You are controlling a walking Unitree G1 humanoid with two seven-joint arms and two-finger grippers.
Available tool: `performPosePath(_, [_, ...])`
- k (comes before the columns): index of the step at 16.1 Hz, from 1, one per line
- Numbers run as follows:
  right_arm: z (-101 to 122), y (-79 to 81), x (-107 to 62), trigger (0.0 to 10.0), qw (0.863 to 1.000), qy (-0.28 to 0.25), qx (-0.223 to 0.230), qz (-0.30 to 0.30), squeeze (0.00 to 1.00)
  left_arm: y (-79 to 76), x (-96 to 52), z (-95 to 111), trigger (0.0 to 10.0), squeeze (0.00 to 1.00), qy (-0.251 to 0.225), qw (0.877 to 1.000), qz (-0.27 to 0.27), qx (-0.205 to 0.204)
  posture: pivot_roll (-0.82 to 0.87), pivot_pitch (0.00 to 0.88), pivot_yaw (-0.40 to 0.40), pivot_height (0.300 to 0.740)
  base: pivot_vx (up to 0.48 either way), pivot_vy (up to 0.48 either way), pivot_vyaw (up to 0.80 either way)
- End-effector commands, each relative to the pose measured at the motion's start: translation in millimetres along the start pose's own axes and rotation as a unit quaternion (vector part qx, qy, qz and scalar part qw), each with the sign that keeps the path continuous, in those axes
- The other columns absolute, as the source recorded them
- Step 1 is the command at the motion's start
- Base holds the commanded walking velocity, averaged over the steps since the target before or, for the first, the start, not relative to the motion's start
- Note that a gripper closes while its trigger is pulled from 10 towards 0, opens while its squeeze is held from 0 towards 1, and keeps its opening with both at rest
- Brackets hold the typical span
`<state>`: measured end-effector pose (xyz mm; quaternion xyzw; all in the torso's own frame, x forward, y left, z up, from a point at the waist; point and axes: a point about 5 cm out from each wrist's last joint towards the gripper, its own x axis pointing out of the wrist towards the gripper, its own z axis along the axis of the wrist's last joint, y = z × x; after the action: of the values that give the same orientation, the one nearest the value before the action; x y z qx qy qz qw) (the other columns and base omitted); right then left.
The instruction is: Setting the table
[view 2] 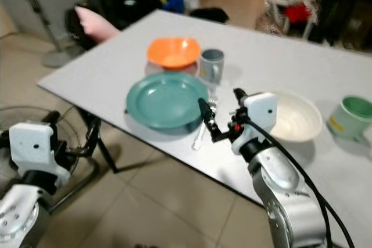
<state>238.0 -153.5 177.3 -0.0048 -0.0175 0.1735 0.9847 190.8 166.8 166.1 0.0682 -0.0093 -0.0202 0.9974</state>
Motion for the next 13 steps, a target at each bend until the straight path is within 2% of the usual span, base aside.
performPosePath(1, [-2.7, 0.6, -0.7, 10.0, 1.0, 0.01, 0.003, -0.003, 1.0, 1.8, -1.9, 1.7, 10.0, 1.0, -0.006, 1.0, 0.013, 0.014, -0.1, 0.0, 0.08, 0.74, 0.0, 0.0, 0.8])
performPosePath(2, [-6.4, 1.4, -2.0, 10.0, 1.0, 0.02, 0.001, -0.003, 1.0, 2.5, -3.0, 1.3, 10.0, 0.84, -0.005, 1.0, 0.016, 0.018, -0.1, 0.0, 0.075, 0.74, 0.0, 0.0, 0.8])
performPosePath(3, [-7.2, 2.2, -1.8, 10.0, 1.0, 0.022, -0.001, -0.001, 1.0, 2.7, -4.1, 0.7, 10.0, 0.37, -0.003, 1.0, 0.017, 0.02, -0.1, 0.0, 0.074, 0.74, 0.0, 0.0, 0.8])
performPosePath(4, [-8.0, 2.8, -1.2, 10.0, 1.0, 0.025, -0.004, 0.002, 1.0, 2.3, -5.0, 0.0, 10.0, 0.03, -0.001, 1.0, 0.016, 0.018, -0.1, 0.0, 0.074, 0.74, 0.0, 0.0, 0.8])
performPosePath(5, [-8.0, 2.6, -0.7, 10.0, 1.0, 0.026, -0.004, 0.002, 1.0, 1.7, -5.1, 0.2, 10.0, 0.0, -0.001, 1.0, 0.014, 0.019, -0.1, 0.0, 0.072, 0.74, 0.0, 0.0, 0.8])
performPosePath(13, [-13.8, 3.4, -1.6, 10.0, 0.999, 0.032, 0.011, -0.007, 1.0, 0.6, -2.7, 2.3, 10.0, 0.0, -0.009, 1.0, 0.008, 0.02, -0.09, 0.0, 0.082, 0.74, 0.0, 0.035, 0.8])
